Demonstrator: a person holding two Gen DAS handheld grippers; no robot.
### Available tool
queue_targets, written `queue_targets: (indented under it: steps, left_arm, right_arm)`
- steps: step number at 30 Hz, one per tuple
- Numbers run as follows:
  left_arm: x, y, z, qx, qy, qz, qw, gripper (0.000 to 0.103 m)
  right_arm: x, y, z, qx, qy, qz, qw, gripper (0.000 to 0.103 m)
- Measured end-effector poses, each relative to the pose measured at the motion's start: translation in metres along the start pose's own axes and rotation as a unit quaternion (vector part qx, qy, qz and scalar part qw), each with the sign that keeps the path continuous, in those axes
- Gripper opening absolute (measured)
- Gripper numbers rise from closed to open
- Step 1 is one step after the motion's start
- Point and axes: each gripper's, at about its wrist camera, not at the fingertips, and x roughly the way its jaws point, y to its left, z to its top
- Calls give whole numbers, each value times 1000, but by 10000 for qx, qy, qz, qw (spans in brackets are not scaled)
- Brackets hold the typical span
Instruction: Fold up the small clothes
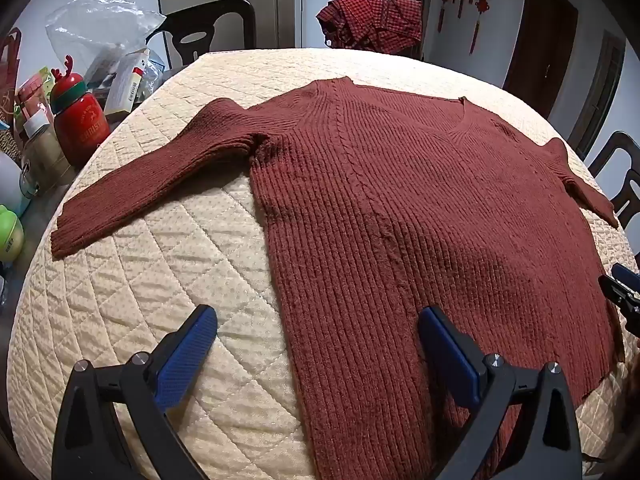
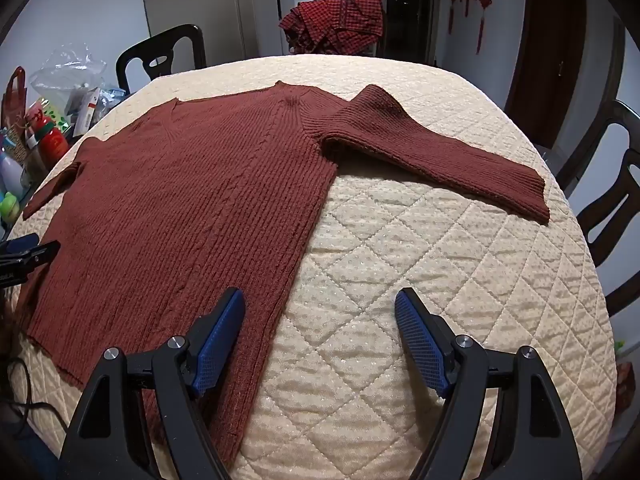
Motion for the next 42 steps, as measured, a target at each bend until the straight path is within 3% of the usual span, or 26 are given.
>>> queue_targets:
  steps: [42]
  left_arm:
    - [-1, 0, 0, 31, -41, 43, 10000, 102]
  right_arm:
    - [-1, -1, 0, 15, -32, 21, 10000, 78]
